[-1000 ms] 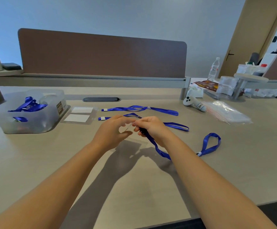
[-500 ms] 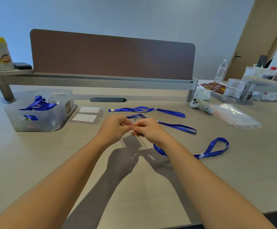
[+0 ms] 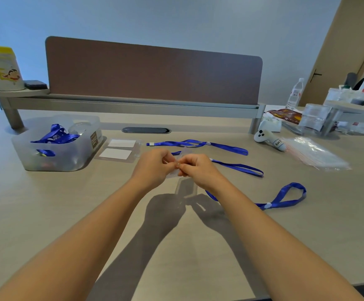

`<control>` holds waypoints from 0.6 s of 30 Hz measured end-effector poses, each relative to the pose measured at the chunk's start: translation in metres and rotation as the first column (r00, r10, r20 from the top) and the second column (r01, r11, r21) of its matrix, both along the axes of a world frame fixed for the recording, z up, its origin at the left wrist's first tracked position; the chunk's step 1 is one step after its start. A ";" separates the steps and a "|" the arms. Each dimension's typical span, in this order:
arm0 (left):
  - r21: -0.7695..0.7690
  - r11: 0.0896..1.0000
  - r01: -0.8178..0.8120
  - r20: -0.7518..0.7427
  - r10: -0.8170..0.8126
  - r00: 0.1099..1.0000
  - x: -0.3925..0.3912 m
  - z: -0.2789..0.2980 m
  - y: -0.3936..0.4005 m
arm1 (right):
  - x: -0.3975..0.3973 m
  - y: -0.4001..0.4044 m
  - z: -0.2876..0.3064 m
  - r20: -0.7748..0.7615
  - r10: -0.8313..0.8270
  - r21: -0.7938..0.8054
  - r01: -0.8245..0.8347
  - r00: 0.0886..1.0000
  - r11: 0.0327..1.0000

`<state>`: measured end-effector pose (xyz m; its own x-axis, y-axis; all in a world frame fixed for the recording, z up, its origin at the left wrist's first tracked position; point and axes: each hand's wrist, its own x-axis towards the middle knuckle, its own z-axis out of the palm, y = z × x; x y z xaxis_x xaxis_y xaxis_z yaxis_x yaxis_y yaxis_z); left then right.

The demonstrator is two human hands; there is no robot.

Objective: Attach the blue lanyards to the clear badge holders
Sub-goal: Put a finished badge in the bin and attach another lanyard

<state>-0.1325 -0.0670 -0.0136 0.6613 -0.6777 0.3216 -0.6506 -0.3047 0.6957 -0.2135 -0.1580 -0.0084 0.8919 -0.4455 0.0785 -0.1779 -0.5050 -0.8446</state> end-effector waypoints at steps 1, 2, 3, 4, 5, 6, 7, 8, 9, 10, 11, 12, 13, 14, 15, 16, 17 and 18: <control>-0.018 1.000 0.004 0.003 -0.004 1.000 0.001 -0.001 0.000 | 0.000 -0.002 0.000 0.004 -0.002 0.031 0.002 1.000 1.000; -0.042 0.999 0.016 -0.004 -0.017 1.000 0.001 -0.002 0.001 | 0.000 -0.003 0.001 0.008 0.000 0.066 0.000 1.000 0.998; -0.066 0.997 0.039 -0.017 -0.040 0.999 0.002 -0.003 0.002 | 0.000 -0.005 0.001 0.015 0.005 0.098 -0.006 1.000 0.995; -0.082 0.994 0.066 -0.023 -0.068 0.997 0.002 -0.004 0.004 | 0.000 -0.006 0.001 0.022 0.009 0.121 -0.011 1.000 0.993; -0.081 0.993 0.086 -0.019 -0.088 0.996 0.002 -0.005 0.005 | 0.000 -0.007 0.001 0.030 0.010 0.139 -0.014 1.000 0.990; -0.069 0.993 0.091 -0.002 -0.092 0.996 0.002 -0.007 0.006 | 0.000 -0.008 0.001 0.037 0.005 0.153 -0.010 0.999 0.988; -0.059 0.995 0.080 0.025 -0.078 0.997 0.002 -0.009 0.007 | 0.000 -0.008 0.001 0.044 -0.003 0.173 -0.005 0.999 0.985; -0.063 0.996 0.057 0.054 -0.054 0.997 0.002 -0.011 0.008 | 0.001 -0.009 0.000 0.045 -0.010 0.194 0.002 0.999 0.981; -0.081 0.996 0.032 0.079 -0.026 0.997 0.002 -0.011 0.009 | 0.001 -0.010 -0.001 0.042 -0.014 0.218 0.004 0.999 0.976; -0.107 0.994 0.011 0.100 0.000 0.995 0.003 -0.011 0.010 | 0.001 -0.010 -0.002 0.033 -0.016 0.237 0.007 0.999 0.972; -0.127 0.992 -0.005 0.120 0.020 0.993 0.005 -0.011 0.011 | 0.002 -0.011 -0.003 0.026 -0.017 0.254 0.010 1.000 0.967; -0.136 0.991 -0.015 0.142 0.035 0.989 0.006 -0.011 0.012 | 0.002 -0.011 -0.004 0.019 -0.020 0.263 0.015 1.000 0.965; -0.136 0.990 -0.023 0.166 0.046 0.985 0.008 -0.012 0.014 | 0.002 -0.011 -0.005 0.010 -0.024 0.264 0.020 1.000 0.964; -0.133 0.991 -0.031 0.188 0.056 0.981 0.010 -0.012 0.015 | 0.001 -0.012 -0.005 -0.007 -0.025 0.244 0.026 1.000 0.969; -0.129 0.991 -0.044 0.208 0.070 0.976 0.012 -0.013 0.016 | 0.001 -0.013 -0.005 -0.032 -0.022 0.218 0.028 0.999 0.976; -0.121 0.991 -0.060 0.229 0.087 0.969 0.014 -0.014 0.019 | 0.000 -0.014 -0.005 -0.067 -0.011 0.187 0.023 0.998 0.982; -0.111 0.991 -0.077 0.258 0.104 0.961 0.018 -0.016 0.022 | -0.001 -0.014 -0.005 -0.107 -0.001 0.170 0.019 0.994 0.985; -0.087 0.992 -0.092 0.292 0.114 0.950 0.022 -0.018 0.025 | -0.001 -0.016 -0.005 -0.146 0.004 0.158 0.019 0.989 0.987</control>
